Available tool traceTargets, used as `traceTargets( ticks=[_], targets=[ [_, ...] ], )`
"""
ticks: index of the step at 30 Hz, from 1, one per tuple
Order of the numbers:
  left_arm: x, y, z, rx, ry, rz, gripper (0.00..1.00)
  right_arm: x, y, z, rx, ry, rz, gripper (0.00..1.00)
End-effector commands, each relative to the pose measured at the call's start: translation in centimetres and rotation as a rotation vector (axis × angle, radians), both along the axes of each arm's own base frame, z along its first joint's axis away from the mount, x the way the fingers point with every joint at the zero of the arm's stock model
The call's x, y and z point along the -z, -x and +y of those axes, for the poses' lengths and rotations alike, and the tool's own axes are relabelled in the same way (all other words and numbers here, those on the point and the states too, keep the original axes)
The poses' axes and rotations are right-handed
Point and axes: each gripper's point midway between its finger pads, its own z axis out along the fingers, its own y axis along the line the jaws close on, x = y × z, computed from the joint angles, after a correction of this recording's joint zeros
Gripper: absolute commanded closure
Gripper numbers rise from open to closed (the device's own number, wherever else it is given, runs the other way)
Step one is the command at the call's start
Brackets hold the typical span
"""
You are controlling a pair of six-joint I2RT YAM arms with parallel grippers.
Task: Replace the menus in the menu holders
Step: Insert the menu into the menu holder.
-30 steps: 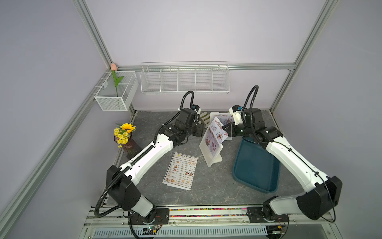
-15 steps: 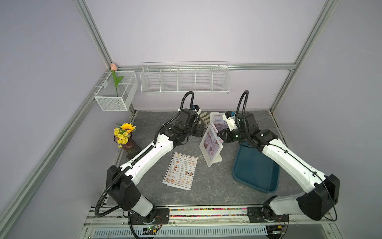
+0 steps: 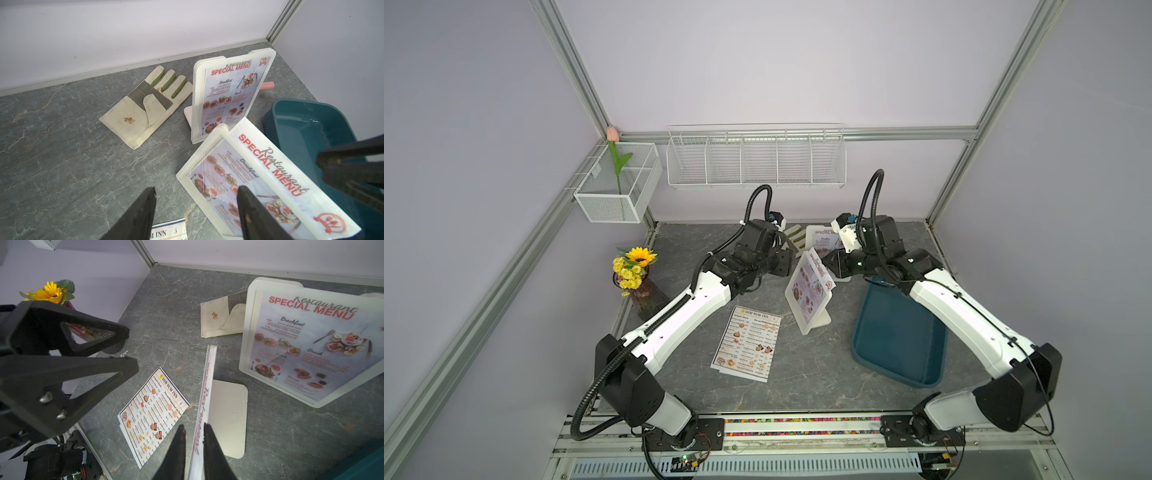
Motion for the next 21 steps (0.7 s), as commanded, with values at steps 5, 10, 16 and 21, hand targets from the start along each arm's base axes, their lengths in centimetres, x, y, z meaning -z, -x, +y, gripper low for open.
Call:
traceTargets(
  ticks=[5, 10, 16, 21],
  targets=[
    [-0.8, 0.1, 0.6, -0.021, 0.011, -0.019, 0.35, 1.2, -1.1, -0.4, 0.003, 0.035, 0.013, 0.83],
    [-0.7, 0.0, 0.6, -0.024, 0.007, -0.018, 0.35, 1.3, -0.8, 0.1, -0.023, 0.015, 0.026, 0.89],
    [-0.6, 0.0, 0.6, -0.025, 0.009, -0.017, 0.35, 2.2, -0.2, 0.7, -0.054, 0.001, 0.061, 0.93],
    [-0.6, -0.1, 0.7, -0.028, 0.007, -0.019, 0.35, 2.4, 0.3, 1.0, -0.064, 0.0, 0.07, 0.94]
  ],
)
